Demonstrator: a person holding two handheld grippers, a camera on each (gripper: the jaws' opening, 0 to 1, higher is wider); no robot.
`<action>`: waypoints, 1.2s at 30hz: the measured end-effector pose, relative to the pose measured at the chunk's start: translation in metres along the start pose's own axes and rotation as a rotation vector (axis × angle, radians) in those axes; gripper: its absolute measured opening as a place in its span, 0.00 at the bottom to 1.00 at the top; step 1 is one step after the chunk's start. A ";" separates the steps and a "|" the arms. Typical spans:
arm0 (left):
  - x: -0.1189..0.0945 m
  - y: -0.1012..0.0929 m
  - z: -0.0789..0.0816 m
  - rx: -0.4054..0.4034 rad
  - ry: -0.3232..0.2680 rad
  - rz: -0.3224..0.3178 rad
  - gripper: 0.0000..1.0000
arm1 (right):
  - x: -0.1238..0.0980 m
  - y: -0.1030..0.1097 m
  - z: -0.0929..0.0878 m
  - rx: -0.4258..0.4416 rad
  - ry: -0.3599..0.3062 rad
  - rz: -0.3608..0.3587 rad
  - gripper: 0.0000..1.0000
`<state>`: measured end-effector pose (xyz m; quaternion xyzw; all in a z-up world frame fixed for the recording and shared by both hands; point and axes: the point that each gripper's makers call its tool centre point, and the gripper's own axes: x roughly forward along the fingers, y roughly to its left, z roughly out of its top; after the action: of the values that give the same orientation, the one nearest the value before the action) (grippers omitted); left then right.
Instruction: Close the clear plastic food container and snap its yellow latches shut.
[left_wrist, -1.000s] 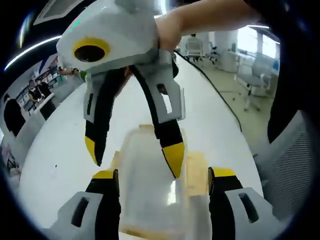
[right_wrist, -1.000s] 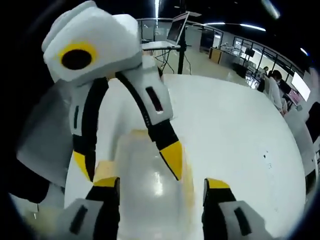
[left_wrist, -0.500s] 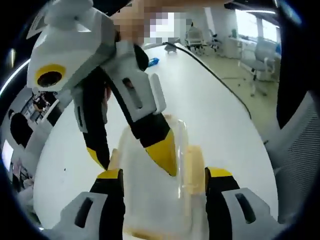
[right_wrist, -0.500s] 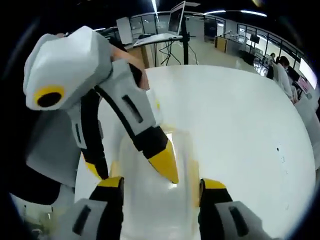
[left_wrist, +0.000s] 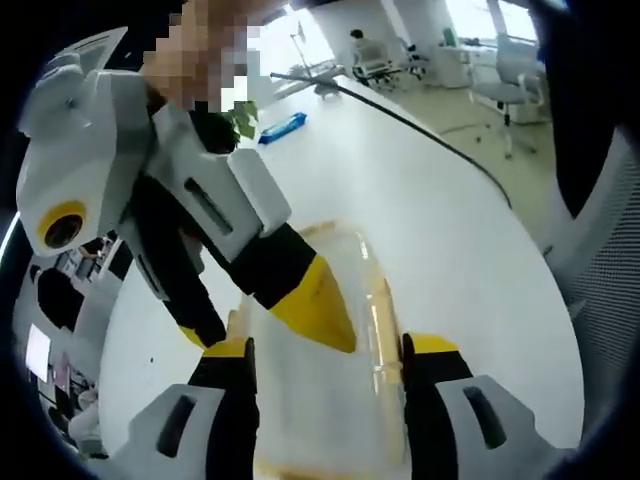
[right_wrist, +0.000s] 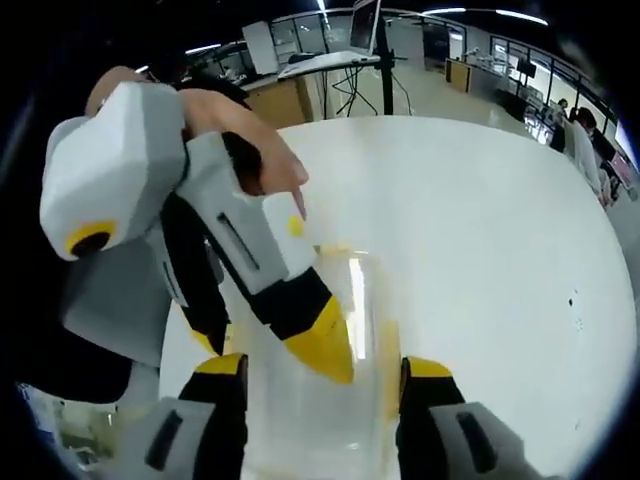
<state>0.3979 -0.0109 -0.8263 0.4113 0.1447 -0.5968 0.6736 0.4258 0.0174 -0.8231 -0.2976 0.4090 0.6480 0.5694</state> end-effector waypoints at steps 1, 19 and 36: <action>0.000 0.001 0.000 -0.006 0.002 0.006 0.54 | 0.000 -0.001 0.000 0.004 -0.001 0.005 0.59; 0.002 0.005 -0.001 -0.005 -0.028 0.050 0.52 | 0.006 -0.001 0.001 0.032 0.057 0.061 0.61; -0.019 -0.003 -0.006 -0.004 0.015 0.018 0.49 | -0.009 -0.001 0.015 -0.056 0.046 0.023 0.65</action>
<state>0.3924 0.0064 -0.8182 0.4154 0.1473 -0.5874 0.6787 0.4299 0.0263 -0.8078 -0.3236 0.4068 0.6587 0.5439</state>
